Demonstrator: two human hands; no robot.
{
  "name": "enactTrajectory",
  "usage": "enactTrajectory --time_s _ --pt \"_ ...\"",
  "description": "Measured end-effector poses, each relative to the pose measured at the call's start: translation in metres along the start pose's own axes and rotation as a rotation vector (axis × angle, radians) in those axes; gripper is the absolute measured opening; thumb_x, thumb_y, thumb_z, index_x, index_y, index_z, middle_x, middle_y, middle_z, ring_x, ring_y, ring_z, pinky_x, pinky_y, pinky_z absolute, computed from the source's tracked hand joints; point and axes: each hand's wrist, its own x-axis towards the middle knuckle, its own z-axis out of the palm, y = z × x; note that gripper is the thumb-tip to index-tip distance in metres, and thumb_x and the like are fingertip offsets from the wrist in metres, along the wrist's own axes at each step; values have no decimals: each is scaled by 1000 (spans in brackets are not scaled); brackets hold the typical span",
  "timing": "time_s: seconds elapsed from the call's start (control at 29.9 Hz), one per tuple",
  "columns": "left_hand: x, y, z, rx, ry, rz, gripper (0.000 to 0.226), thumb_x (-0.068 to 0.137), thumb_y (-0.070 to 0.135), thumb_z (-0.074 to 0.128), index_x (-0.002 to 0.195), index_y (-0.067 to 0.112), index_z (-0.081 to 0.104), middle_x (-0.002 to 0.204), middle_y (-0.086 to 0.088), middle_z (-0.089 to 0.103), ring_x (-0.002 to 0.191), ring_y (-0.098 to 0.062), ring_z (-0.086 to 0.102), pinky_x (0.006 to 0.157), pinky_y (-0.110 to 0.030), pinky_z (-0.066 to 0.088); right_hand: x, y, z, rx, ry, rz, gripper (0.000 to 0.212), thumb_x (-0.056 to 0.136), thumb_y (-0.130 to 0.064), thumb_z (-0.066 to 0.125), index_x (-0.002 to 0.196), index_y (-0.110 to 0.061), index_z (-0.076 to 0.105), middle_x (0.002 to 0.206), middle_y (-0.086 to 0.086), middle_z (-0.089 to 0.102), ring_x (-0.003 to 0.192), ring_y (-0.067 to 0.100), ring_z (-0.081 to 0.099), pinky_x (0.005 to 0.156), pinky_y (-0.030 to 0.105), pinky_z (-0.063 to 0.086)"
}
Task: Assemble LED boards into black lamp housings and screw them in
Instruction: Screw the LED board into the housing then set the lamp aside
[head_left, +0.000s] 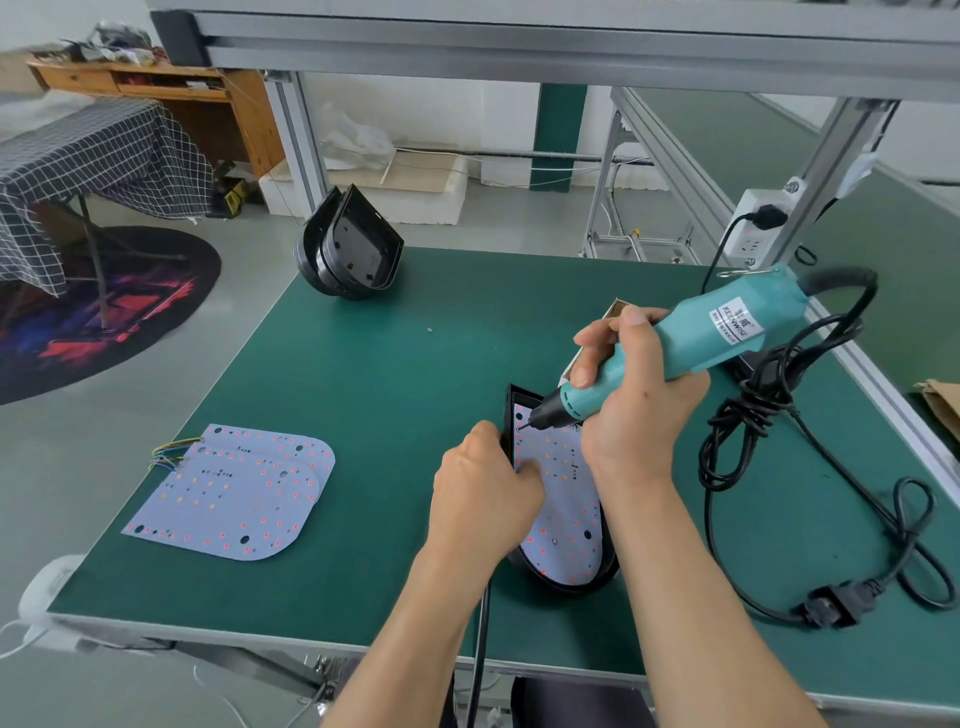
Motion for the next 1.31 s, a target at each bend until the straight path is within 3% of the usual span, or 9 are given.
enactTrajectory --time_s 0.54,0.74,0.84,0.94,1.0,1.11,1.21,1.31 --pt "0 -3 0 -10 -9 -5 30 90 28 63 78 14 39 71 -1 52 60 -20 44 51 -30 30 -3 1 0 -11 -19 -5 15 89 -19 64 81 -15 52 66 13 64 41 24 47 56 32 43" --pt "1 -5 -1 -28 -34 -18 29 89 28 62 78 13 39 71 -4 57 59 -27 48 52 -31 38 -4 -3 -3 -21 -80 2 14 92 -22 63 89 -11 55 87 19 73 46 24 51 57 33 43" --pt "1 -6 -2 -33 -59 -35 28 89 30 61 82 10 43 77 -9 65 71 -35 65 57 -34 46 -1 -15 -2 49 -40 -15 10 91 -23 64 85 -16 60 84 17 72 46 22 50 55 31 41" --pt "1 -7 -2 -26 -62 -45 31 90 35 63 85 9 48 79 -9 68 76 -35 68 64 -38 54 7 -33 -6 146 39 8 11 93 -22 63 85 -16 58 80 12 70 46 18 50 52 27 41" --pt "2 -9 -3 -7 -72 -51 41 89 49 66 89 11 54 84 -5 69 83 -31 67 73 -39 56 10 -42 -20 239 99 101 16 98 -23 60 85 -15 57 77 7 66 48 15 47 50 25 40" --pt "2 -8 -12 -58 -51 -90 60 83 68 68 113 17 62 107 4 68 106 -21 63 87 -34 51 8 -50 -55 398 115 313 22 101 -31 56 83 -19 55 77 0 58 49 7 42 49 18 37" --pt "8 -1 -23 -160 140 54 34 89 47 74 107 18 66 100 5 66 97 -17 63 90 -36 52 -1 -48 -93 405 130 474 25 101 -35 54 82 -19 56 77 -3 53 47 2 40 47 13 37" --pt "23 24 -27 -171 209 285 9 94 23 71 88 18 67 78 9 64 75 -12 59 75 -34 51 -9 -42 -115 367 113 556 30 103 -35 52 79 -19 61 74 -3 53 44 1 39 44 13 36"
